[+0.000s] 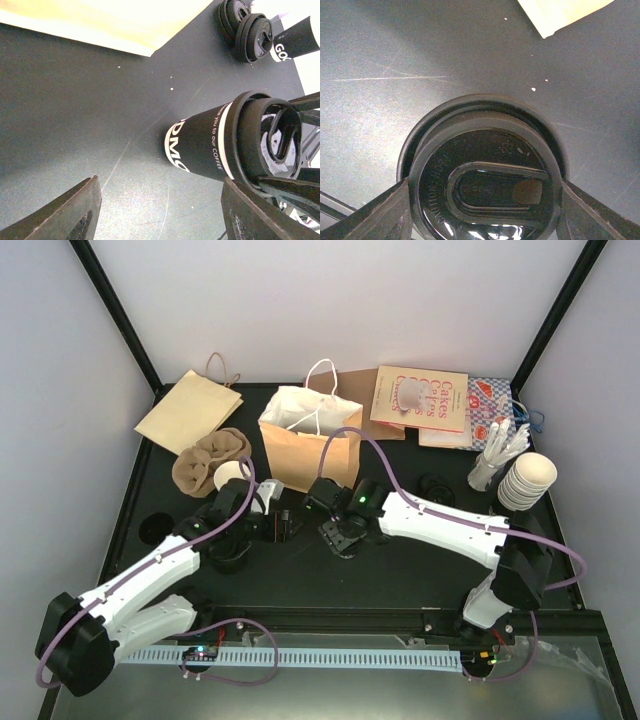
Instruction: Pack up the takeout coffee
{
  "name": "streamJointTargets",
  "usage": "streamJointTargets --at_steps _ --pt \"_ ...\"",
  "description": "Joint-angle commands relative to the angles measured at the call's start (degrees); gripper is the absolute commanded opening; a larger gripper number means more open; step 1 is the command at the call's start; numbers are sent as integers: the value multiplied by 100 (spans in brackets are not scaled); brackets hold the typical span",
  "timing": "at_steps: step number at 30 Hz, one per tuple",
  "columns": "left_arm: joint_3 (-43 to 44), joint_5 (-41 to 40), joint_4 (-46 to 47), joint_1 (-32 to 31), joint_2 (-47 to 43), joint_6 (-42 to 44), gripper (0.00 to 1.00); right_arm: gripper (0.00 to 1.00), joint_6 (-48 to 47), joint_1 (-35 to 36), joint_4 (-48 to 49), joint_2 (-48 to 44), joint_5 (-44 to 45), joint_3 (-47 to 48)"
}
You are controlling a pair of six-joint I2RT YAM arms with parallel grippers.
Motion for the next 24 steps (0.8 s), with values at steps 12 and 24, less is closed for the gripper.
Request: streamJointTargets --at_steps 12,24 --pt "428 34 -179 -14 -86 104 68 71 86 -15 -109 -542 121 167" --pt "363 41 -125 -14 -7 94 68 71 333 38 624 -325 -197 -1205"
